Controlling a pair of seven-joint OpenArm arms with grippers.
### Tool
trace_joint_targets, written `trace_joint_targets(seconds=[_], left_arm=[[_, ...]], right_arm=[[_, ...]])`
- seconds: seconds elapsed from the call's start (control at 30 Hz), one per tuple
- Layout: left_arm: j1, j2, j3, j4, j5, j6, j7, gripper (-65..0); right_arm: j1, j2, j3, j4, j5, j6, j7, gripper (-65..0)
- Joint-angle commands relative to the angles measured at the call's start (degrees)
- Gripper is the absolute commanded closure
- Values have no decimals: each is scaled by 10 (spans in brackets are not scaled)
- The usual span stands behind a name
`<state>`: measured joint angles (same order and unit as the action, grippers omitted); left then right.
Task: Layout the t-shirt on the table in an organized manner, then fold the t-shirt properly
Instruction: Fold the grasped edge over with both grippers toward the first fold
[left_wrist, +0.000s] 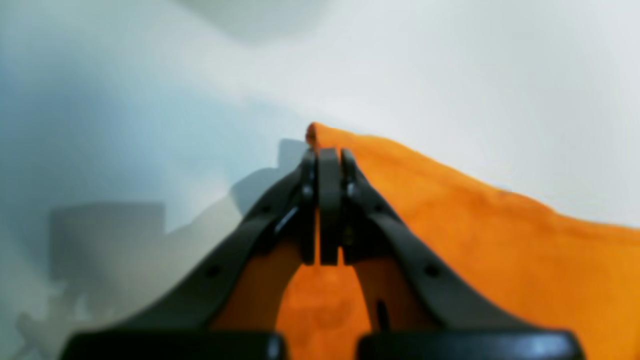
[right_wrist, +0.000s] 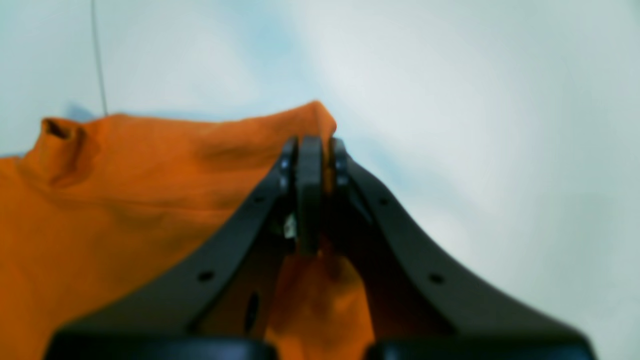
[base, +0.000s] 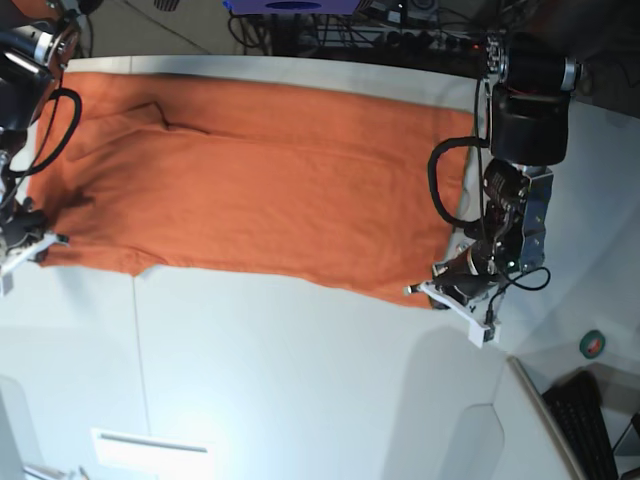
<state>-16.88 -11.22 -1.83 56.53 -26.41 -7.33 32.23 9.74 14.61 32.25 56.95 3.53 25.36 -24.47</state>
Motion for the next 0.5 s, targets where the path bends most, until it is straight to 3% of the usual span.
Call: trace_joint_targets(seconds=[0.0,0.2,0.47], left_arm=[[-2,-11,-15,33,-4,-1,2,0],[59,-16,-59,146,-4,-2,63,0],[109,-16,-77,218,-4,-2,64,0]], right_arm=[[7,6,1,18,5,2,13,0],[-27,-7,0,90,5,3,13,0],[-49,-21,1,120,5,3,13,0]])
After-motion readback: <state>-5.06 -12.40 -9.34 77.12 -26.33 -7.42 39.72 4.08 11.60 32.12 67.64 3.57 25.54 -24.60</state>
